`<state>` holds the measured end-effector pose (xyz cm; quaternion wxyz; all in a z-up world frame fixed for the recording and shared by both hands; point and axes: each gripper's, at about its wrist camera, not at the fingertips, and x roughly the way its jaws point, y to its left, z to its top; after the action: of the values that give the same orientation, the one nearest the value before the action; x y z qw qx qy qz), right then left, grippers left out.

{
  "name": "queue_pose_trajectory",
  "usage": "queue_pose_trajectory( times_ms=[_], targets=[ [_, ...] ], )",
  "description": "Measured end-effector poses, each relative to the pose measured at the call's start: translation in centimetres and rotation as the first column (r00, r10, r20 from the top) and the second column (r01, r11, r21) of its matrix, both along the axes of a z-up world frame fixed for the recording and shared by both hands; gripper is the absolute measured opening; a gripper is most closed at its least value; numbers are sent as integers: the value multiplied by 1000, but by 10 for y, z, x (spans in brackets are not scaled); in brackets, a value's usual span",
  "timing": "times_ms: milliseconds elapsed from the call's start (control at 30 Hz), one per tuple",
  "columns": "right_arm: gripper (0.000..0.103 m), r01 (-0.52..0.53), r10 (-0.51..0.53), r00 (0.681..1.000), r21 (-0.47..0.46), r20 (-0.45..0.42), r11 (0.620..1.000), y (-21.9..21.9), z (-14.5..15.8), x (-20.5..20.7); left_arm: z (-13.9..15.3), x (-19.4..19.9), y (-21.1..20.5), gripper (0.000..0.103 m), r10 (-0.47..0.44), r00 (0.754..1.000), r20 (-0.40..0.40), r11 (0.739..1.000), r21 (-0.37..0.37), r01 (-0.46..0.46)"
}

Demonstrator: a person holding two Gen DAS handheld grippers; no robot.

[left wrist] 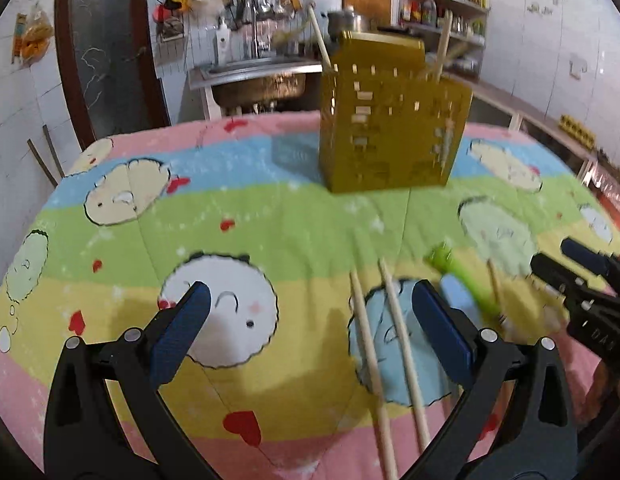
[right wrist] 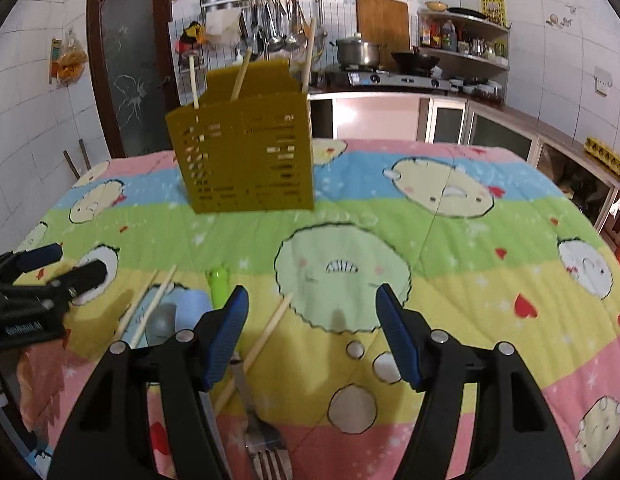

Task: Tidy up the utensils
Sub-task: 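Lower the chopsticks into the caddy and open both grippers, then close the right gripper on the green frog fork while the left gripper grasps a chopstick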

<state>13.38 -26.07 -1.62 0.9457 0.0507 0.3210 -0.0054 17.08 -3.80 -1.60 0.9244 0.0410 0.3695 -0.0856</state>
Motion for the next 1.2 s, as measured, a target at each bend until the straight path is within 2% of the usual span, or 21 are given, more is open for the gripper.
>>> queue_pose_trajectory(
  times_ms=[167,300,367,433,500,567,667,1000,1200],
  targets=[
    [65,-6,6,999,-16,-42,1000,6,-13,5,-22,7,-1,96,2,997,-72,1000,14,-1],
    [65,-12,11,998,-18,-61,1000,8,-15,8,-37,11,-4,85,-20,990,-138,1000,3,21],
    [65,-21,19,998,-27,-65,999,11,-15,8,-39,12,-6,82,-24,989,-143,1000,6,25],
    [65,-34,32,997,-33,-71,999,16,-15,9,-39,11,-10,74,-39,989,-141,999,0,39],
    [64,-54,50,995,-40,-84,998,21,-16,11,-39,11,-14,59,-58,988,-142,998,-2,58],
    [57,-73,68,993,-52,-101,996,27,-17,14,-39,12,-17,52,-66,988,-142,998,0,67],
    [53,-99,92,989,-58,-118,993,35,-18,18,-38,13,-16,45,-70,987,-145,998,-10,69],
    [36,-149,130,974,-91,-185,985,58,-23,44,-39,13,-15,46,-73,987,-143,997,-15,71],
    [29,-142,126,960,-45,-249,989,57,-27,67,-40,14,-16,47,-67,987,-144,998,-8,66]
  ],
)
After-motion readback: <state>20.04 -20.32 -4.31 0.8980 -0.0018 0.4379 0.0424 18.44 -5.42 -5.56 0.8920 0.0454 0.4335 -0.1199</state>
